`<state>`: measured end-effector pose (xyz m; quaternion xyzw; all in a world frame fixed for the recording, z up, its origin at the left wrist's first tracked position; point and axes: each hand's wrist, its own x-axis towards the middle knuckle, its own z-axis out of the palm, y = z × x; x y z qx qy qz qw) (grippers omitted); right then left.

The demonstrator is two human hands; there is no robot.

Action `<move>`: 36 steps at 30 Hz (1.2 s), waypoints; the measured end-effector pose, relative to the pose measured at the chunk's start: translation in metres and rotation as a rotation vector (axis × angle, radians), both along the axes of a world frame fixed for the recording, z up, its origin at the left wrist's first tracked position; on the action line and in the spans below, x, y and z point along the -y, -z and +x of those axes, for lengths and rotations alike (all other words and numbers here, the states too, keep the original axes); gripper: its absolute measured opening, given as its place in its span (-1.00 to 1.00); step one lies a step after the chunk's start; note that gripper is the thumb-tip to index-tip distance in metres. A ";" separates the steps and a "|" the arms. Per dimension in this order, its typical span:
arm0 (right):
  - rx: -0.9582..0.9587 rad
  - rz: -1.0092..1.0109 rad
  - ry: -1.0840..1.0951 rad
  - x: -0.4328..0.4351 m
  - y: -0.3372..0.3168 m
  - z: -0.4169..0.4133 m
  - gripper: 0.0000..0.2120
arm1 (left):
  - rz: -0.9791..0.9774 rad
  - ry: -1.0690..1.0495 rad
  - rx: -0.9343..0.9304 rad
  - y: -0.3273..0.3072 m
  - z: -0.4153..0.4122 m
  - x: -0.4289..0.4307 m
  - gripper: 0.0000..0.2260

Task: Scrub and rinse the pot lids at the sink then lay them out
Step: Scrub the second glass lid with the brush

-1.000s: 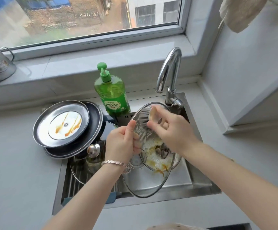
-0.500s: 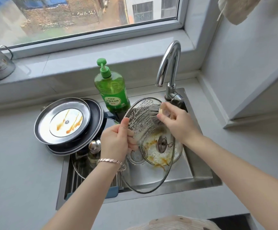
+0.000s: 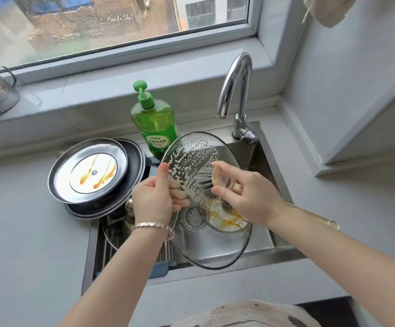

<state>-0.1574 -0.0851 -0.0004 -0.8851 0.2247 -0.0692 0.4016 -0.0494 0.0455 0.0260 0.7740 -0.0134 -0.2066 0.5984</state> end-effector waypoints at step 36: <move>-0.065 -0.116 0.240 -0.031 0.031 -0.003 -0.82 | 0.010 -0.129 0.000 0.015 -0.009 0.000 -0.58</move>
